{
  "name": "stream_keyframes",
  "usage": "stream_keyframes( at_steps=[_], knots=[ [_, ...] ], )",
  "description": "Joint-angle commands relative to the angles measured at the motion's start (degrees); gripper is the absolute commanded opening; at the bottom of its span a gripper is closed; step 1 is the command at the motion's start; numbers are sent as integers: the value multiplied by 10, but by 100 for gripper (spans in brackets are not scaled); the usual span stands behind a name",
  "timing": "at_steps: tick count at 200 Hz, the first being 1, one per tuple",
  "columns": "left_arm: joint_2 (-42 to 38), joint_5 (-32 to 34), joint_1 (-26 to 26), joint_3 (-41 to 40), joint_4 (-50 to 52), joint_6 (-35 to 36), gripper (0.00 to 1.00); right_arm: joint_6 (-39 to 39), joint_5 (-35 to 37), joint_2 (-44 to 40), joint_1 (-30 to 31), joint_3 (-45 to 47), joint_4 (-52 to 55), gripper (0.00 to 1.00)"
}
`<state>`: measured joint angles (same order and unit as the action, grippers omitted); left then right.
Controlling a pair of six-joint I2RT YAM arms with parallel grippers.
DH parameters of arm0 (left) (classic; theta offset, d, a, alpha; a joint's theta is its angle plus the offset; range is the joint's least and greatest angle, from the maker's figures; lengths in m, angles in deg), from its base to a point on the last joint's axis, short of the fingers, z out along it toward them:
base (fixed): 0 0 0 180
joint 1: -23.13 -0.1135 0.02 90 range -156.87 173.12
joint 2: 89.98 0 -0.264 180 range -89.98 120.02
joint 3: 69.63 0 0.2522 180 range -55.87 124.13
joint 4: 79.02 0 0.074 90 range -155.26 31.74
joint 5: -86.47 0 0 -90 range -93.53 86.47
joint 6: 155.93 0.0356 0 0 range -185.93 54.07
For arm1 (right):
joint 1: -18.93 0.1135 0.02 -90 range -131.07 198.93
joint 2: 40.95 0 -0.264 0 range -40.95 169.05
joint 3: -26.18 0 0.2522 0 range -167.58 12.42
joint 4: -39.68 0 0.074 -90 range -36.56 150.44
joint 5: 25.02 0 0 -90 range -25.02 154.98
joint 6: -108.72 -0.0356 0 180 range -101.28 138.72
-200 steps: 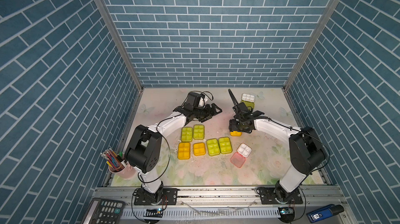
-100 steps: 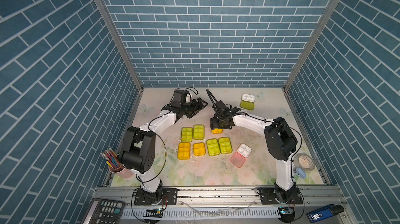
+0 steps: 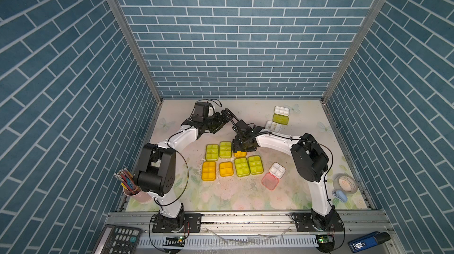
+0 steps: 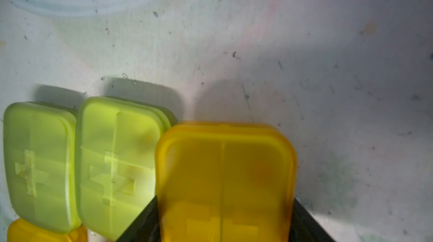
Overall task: Close pillboxes
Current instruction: Place the pillbox at the center of the board.
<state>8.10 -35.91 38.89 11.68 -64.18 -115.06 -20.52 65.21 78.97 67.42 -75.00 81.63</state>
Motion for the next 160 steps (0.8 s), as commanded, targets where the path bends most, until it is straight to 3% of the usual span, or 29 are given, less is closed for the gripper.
stream_keyframes(
  at_steps=[1,99,160],
  knots=[
    [0,-3,-3,-11,-16,-7,93,-27,0,3,0,9,-1,67],
    [11,-15,-3,-13,-28,-15,93,-28,-30,-40,0,48,-31,78],
    [15,-24,1,-12,-34,-20,93,-16,-42,-80,0,61,-32,81]
  ],
)
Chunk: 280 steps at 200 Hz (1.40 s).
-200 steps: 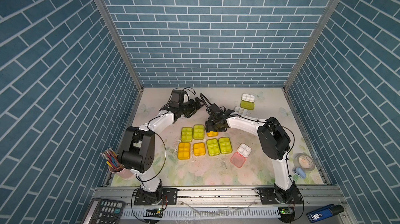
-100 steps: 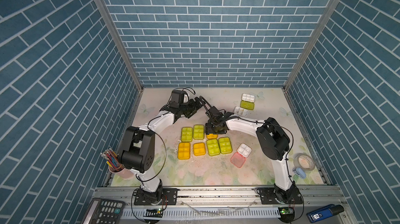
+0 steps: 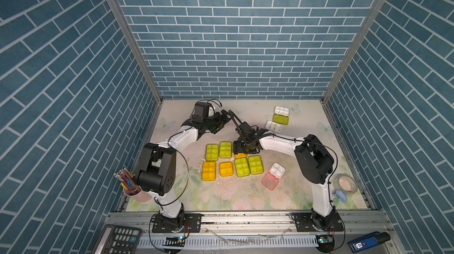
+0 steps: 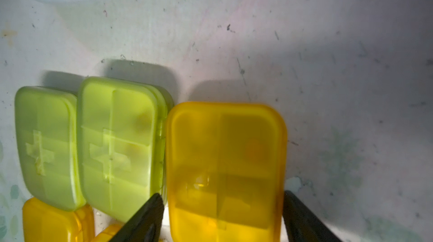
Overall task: Close pillboxes
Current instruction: Place the pillbox at the center of the board, then adjust the pillbox at the center of the board.
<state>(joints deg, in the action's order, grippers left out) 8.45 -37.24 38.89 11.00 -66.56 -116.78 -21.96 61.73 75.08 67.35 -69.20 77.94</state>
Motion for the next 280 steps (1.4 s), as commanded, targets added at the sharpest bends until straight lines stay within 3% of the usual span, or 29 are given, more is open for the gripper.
stream_keyframes(
  at_steps=[1,54,108,171,225,280],
  knots=[
    [11,-11,1,-5,-11,-2,93,0,-7,-43,1,5,6,80],
    [7,-15,15,-2,-11,1,93,32,74,-187,1,88,61,77],
    [6,-17,25,-2,-13,-1,93,-14,79,-338,44,264,49,69],
    [-2,-13,44,14,17,35,93,-43,78,-284,125,296,-16,65],
    [-6,-5,44,18,29,44,93,-80,72,-222,141,288,-28,68],
    [-4,-3,44,17,29,45,93,-114,89,-232,145,303,0,70]
  ],
)
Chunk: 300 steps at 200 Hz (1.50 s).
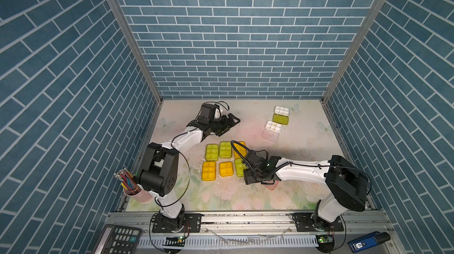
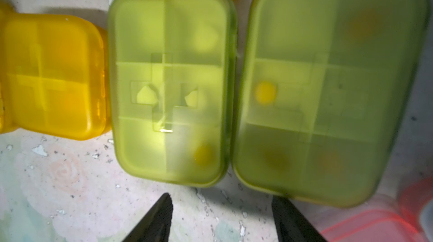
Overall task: Close pillboxes
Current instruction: Adjust the pillbox at the center of the board.
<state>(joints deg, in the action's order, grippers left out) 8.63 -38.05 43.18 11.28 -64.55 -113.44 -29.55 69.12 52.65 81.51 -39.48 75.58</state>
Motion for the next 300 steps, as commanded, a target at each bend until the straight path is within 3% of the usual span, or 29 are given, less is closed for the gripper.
stream_keyframes(
  at_steps=[1,92,193,252,300],
  knots=[
    [-6,5,1,14,9,11,93,-38,14,-8,3,6,24,70],
    [-5,9,1,11,8,10,93,-76,19,-44,6,59,57,71],
    [7,6,22,14,9,12,93,-122,61,-172,7,164,147,72],
    [17,-6,61,28,21,26,93,-101,85,-210,-24,173,190,73],
    [29,-20,108,40,30,37,93,-82,84,-287,-26,138,263,73]
  ],
)
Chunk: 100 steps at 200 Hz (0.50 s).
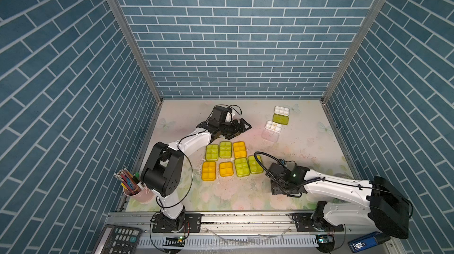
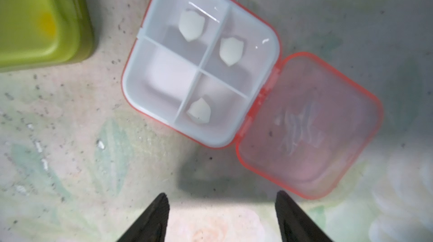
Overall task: Close pillboxes
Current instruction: Adjust the pillbox at the center of the board, then close the lid on the pillbox.
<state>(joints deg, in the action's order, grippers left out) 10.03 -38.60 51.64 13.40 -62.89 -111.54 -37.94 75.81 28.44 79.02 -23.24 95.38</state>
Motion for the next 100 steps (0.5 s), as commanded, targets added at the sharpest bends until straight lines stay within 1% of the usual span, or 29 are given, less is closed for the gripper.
stream_keyframes(
  at_steps=[1,18,30,64,100],
  knots=[
    [16,-15,24,18,13,18,93,2,17,-47,-2,-25,67,73],
    [25,-22,42,23,17,22,93,1,13,-78,-15,-25,83,74],
    [31,-28,55,25,18,22,93,14,8,-89,-36,-23,80,74],
    [50,-39,86,36,22,40,93,63,-9,-100,-122,-13,59,74],
    [67,-52,111,50,33,55,93,101,-29,-113,-194,-12,42,74]
  ],
)
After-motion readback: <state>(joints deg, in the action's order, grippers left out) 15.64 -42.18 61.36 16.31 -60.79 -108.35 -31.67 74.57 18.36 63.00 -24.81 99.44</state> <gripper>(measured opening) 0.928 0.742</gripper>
